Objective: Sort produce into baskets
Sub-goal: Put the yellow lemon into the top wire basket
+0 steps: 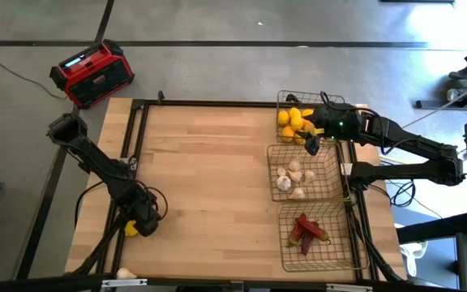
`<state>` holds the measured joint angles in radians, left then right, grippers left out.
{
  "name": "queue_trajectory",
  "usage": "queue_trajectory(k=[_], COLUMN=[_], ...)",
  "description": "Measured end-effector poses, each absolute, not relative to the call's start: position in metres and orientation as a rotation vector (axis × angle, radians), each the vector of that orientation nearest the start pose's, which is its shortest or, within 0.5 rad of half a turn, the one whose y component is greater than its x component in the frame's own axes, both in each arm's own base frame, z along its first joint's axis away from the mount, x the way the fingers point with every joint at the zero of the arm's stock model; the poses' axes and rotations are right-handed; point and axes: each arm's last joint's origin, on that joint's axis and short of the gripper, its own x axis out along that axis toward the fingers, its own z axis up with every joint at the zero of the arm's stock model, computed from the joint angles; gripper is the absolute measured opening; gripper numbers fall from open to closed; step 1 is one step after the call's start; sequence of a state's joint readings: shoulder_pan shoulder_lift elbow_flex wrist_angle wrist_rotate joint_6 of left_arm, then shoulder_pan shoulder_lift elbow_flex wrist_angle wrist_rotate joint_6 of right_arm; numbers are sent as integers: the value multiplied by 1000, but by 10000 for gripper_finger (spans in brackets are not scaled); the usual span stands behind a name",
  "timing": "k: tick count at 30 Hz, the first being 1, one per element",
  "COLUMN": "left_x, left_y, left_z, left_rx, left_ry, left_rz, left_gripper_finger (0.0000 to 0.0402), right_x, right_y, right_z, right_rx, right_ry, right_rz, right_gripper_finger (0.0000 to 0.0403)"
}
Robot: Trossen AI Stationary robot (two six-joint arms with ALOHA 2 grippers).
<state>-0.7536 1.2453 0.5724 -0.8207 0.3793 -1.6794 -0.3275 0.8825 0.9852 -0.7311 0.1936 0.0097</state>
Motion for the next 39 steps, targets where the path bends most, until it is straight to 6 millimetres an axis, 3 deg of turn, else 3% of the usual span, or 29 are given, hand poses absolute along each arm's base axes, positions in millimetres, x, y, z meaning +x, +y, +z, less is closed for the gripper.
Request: queue_trajectory(k=[6, 13, 26, 39], left_x=[119, 130, 177, 219], left_y=[-125, -127, -117, -85], left_z=[154, 160, 208, 248], left_rx=[-857, -817, -571, -165], left_ry=[1749, 1653, 1234, 907], left_rz=[519, 425, 288, 246], left_gripper_finger=[146, 141, 145, 140], right_x=[157, 157, 175, 208], right_y=[-59, -59, -59, -66], right_z=[336, 336, 335, 321], right_rx=[52, 59, 119, 163], right_ry=[632, 629, 581, 583], right_rz=[-507, -507, -304, -173], right_gripper_finger=[287, 287, 287, 287])
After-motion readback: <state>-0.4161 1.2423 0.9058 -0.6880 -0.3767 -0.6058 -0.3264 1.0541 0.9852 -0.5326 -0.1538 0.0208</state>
